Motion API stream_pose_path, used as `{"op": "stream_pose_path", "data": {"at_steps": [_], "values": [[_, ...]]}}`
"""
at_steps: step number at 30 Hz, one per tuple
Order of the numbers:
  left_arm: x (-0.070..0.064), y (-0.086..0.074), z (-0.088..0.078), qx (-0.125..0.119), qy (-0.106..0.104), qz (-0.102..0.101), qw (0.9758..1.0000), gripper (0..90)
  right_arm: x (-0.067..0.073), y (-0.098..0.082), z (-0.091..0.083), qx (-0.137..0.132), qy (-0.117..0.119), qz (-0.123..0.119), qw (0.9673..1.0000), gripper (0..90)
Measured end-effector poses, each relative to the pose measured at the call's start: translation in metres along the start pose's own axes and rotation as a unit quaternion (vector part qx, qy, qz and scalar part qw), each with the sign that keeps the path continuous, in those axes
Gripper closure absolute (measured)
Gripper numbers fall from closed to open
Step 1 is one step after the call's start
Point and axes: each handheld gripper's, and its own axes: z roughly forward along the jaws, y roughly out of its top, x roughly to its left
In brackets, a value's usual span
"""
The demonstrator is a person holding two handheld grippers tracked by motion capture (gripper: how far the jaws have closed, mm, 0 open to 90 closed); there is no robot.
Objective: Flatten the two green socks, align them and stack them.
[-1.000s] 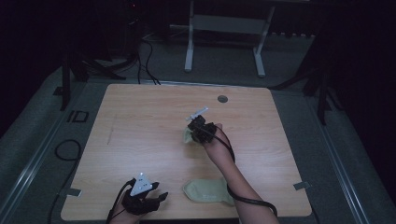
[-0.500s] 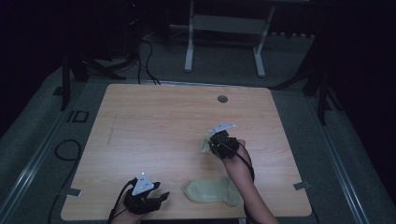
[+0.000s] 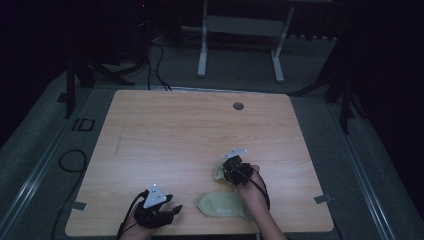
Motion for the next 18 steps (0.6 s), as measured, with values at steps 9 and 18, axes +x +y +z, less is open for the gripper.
{"op": "stream_pose_path", "data": {"at_steps": [9,18], "values": [[0.002,0.003,0.004,0.002,-0.001,-0.003,1.0000,47.8,0.004,-0.005,0.014,-0.003,-0.002,0.016,0.9999,76.6],[0.009,0.017,0.012,-0.001,0.001,-0.019,0.9998,47.5,0.006,0.003,0.002,-0.012,0.034,0.006,0.9993,56.9]]}}
